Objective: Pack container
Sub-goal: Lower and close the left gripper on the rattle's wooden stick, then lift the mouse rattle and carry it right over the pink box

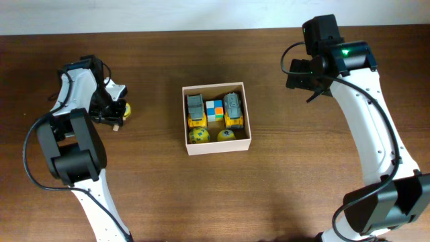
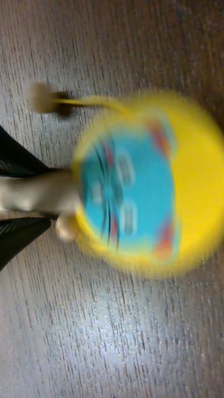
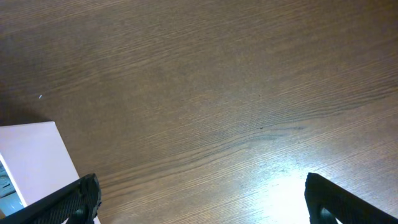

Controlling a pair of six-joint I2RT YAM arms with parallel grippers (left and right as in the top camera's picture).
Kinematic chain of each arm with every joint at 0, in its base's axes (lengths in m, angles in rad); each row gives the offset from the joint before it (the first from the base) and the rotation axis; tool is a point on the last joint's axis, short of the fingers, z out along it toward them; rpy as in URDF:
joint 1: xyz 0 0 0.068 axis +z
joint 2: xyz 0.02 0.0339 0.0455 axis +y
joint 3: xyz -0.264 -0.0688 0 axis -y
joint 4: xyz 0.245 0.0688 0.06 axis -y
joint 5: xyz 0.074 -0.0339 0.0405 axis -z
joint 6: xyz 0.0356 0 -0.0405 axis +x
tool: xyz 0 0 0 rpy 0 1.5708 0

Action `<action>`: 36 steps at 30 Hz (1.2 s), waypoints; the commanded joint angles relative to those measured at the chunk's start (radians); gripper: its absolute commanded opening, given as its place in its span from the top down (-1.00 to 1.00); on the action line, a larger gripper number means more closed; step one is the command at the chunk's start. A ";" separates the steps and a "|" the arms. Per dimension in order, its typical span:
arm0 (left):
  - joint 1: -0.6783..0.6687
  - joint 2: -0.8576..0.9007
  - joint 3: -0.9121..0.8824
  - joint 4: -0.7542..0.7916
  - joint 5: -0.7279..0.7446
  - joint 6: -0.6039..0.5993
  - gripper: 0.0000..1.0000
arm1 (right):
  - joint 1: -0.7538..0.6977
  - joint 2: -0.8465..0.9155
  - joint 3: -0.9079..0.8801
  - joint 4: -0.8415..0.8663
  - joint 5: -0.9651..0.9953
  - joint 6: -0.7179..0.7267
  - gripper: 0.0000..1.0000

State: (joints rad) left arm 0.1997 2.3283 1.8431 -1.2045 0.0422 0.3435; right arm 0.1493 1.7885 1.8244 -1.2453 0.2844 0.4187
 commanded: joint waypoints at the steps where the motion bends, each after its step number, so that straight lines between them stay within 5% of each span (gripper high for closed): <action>1: 0.002 0.029 -0.006 0.014 0.022 -0.003 0.62 | -0.005 0.005 -0.002 0.000 0.012 0.005 -0.98; 18: 0.001 0.028 0.063 -0.021 0.057 -0.044 0.85 | -0.005 0.005 -0.002 0.000 0.013 0.005 -0.98; 36: -0.103 0.027 0.571 -0.296 0.229 -0.036 0.81 | -0.005 0.005 -0.002 0.000 0.013 0.005 -0.98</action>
State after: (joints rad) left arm 0.1303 2.3508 2.3363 -1.4765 0.2157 0.3092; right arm 0.1493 1.7885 1.8244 -1.2457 0.2844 0.4183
